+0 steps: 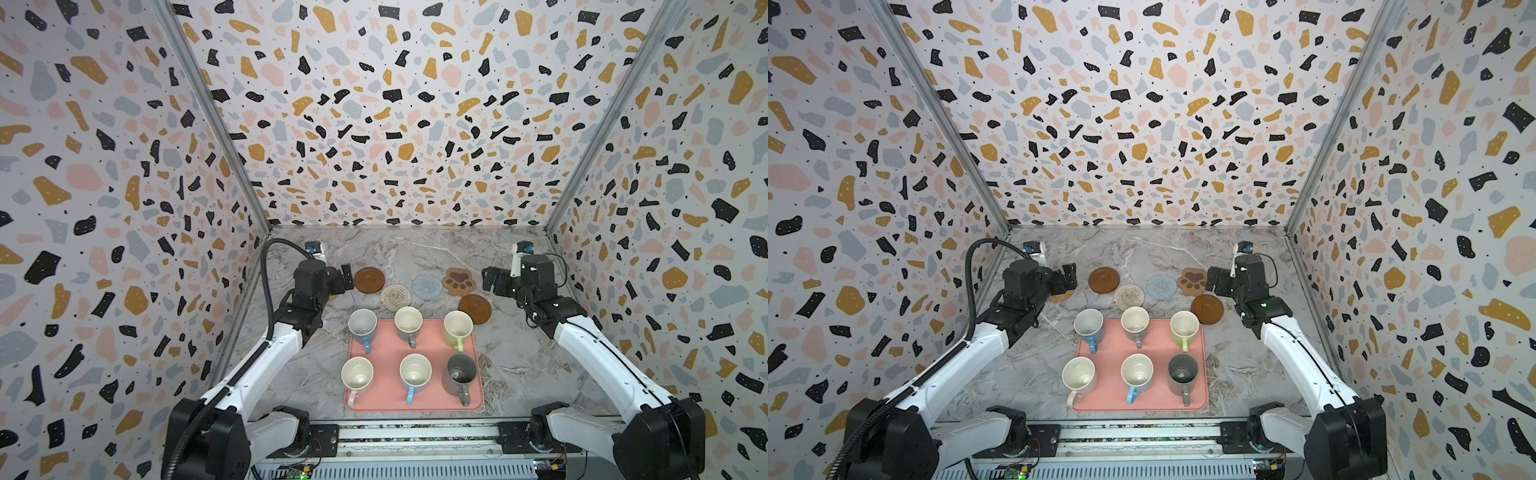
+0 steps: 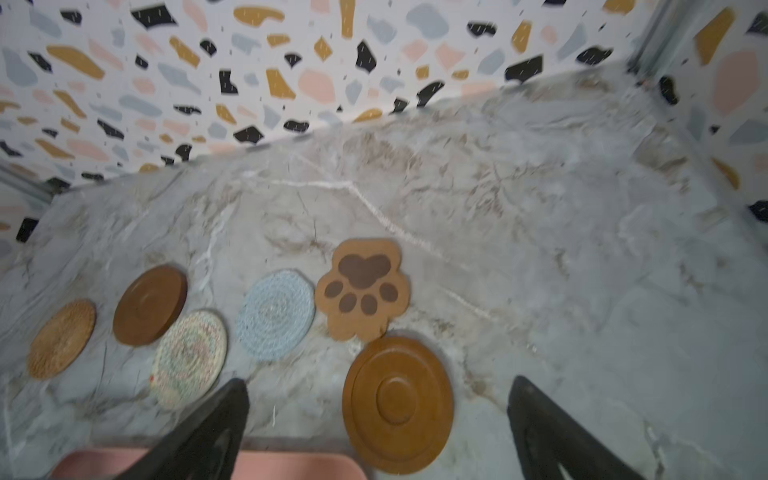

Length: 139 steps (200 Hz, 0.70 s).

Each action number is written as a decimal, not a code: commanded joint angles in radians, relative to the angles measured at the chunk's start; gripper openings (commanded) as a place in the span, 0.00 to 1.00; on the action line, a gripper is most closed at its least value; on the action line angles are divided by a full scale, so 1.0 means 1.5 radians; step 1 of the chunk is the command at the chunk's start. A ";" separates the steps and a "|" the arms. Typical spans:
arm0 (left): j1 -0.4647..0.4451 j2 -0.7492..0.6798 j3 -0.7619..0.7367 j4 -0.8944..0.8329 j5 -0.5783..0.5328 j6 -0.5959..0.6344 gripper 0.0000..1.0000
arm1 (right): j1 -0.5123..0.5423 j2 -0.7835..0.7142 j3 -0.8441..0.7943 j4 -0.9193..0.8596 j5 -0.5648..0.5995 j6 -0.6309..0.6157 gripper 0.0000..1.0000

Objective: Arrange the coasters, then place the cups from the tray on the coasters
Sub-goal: 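Raise both arms and swing the grippers toward the row of coasters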

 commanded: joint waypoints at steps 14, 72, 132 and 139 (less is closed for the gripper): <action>-0.035 0.026 0.041 -0.059 0.032 0.003 1.00 | 0.047 0.009 0.057 -0.091 -0.044 0.025 0.99; -0.071 0.115 0.118 -0.128 0.051 0.028 1.00 | 0.098 0.074 0.129 -0.132 -0.071 0.003 0.99; -0.089 0.264 0.217 -0.151 0.100 0.038 0.99 | 0.133 0.112 0.180 -0.127 -0.105 0.006 0.99; -0.090 0.282 0.233 -0.155 0.101 0.037 0.99 | 0.135 0.113 0.185 -0.128 -0.110 0.004 0.99</action>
